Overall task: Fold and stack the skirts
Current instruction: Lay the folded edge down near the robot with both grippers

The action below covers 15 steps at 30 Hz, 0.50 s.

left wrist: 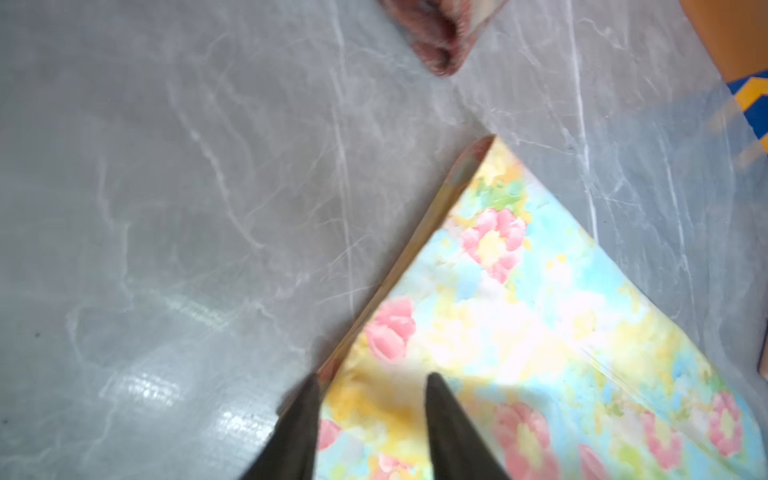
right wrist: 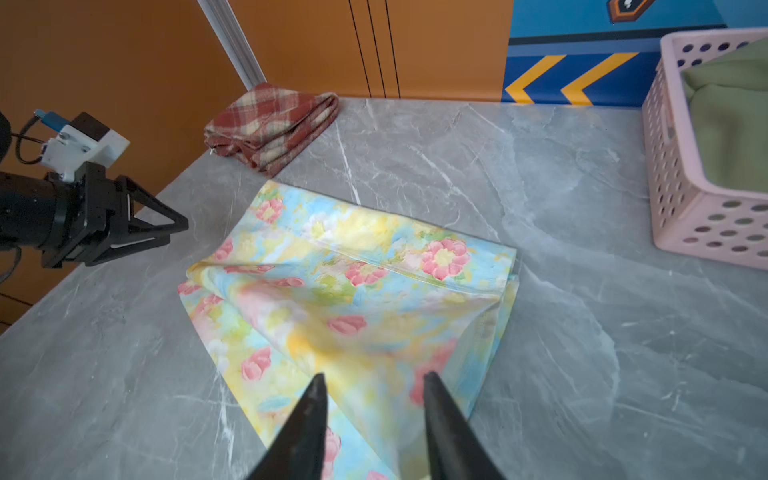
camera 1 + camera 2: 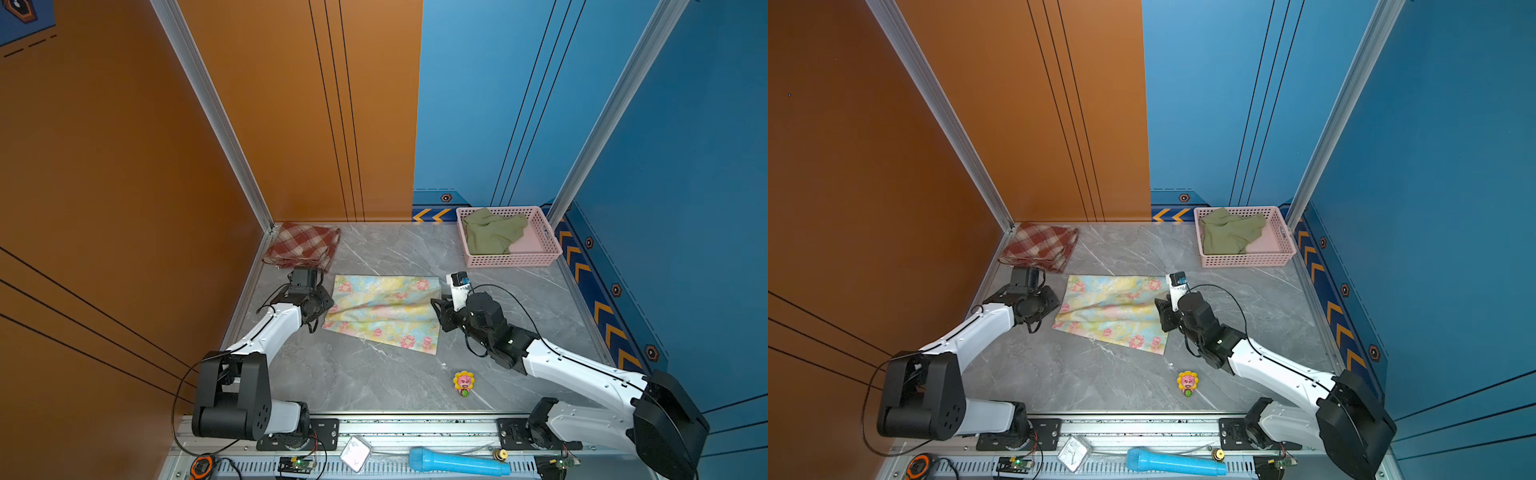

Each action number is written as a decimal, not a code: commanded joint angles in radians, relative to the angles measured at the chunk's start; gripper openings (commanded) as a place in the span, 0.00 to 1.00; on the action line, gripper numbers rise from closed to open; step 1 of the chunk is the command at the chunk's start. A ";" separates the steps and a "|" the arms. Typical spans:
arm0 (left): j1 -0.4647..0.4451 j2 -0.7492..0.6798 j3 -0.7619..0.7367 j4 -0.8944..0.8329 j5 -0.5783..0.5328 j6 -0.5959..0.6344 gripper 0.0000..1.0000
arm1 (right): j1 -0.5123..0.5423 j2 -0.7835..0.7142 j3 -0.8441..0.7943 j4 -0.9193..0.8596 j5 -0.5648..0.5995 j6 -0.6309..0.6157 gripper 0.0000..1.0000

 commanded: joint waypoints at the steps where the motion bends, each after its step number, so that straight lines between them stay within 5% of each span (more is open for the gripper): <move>1: -0.006 -0.042 -0.038 0.041 -0.057 -0.052 0.61 | 0.002 -0.065 -0.055 -0.019 0.054 0.040 0.62; 6: -0.017 -0.030 -0.010 0.012 -0.050 -0.032 0.64 | 0.004 -0.060 -0.028 -0.146 0.095 0.132 0.61; 15: -0.099 0.120 0.114 -0.083 -0.065 0.068 0.64 | 0.004 0.195 0.158 -0.296 0.051 0.276 0.55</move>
